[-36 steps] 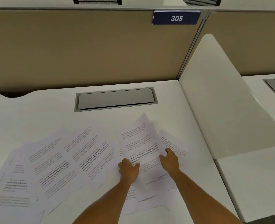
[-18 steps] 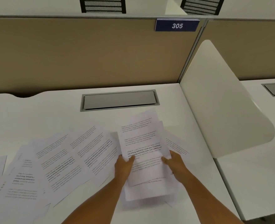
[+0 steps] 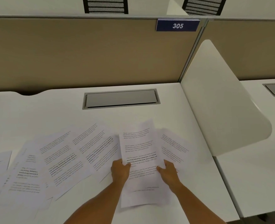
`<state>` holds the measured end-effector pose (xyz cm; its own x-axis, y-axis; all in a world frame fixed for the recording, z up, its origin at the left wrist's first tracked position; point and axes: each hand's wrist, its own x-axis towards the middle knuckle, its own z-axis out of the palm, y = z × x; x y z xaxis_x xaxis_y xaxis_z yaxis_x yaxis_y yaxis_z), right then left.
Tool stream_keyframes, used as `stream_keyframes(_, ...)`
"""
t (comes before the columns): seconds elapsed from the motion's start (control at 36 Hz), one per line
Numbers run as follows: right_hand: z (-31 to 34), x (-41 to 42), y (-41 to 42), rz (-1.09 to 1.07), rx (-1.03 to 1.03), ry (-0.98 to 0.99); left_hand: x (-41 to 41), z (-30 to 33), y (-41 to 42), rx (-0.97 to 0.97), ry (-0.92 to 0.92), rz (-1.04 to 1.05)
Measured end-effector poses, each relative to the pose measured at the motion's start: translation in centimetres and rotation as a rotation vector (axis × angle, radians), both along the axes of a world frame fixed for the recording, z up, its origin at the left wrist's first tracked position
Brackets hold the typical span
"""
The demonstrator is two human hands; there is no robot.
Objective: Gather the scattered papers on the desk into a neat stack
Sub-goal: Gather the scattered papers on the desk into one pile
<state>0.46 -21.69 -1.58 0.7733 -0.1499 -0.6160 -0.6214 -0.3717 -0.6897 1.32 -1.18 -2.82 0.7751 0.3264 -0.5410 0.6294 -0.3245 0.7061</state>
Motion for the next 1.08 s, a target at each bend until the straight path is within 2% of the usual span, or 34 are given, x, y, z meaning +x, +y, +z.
stream_keyframes(0.22,-1.6,-0.1,1.8,0.085,-0.198,0.006,0.2,-0.6,-0.6,0.282,0.152,-0.125)
stream_keyframes(0.39,-2.1,0.3,3.1,0.122,-0.401,0.048,0.3,-0.9,-0.8,0.235,0.148,-0.103)
stream_keyframes(0.56,-2.0,0.5,3.4,0.128,-0.42,0.065,0.3,-1.0,-0.8,0.23,0.128,-0.098)
stream_keyframes(0.67,-2.2,1.0,2.9,0.1,-0.39,0.064,0.4,-1.2,-0.2,0.192,0.093,-0.1)
stream_keyframes(0.83,-2.3,1.2,2.0,-0.065,-0.217,-0.011,0.4,-1.2,0.3,0.115,0.022,-0.089)
stream_keyframes(0.94,-1.7,1.4,2.0,-0.208,0.008,0.045,0.1,-0.7,0.1,0.075,-0.035,-0.079)
stream_keyframes(1.08,-1.7,1.2,2.0,-0.28,0.081,0.09,-0.3,-0.2,-0.6,0.039,-0.08,-0.079)
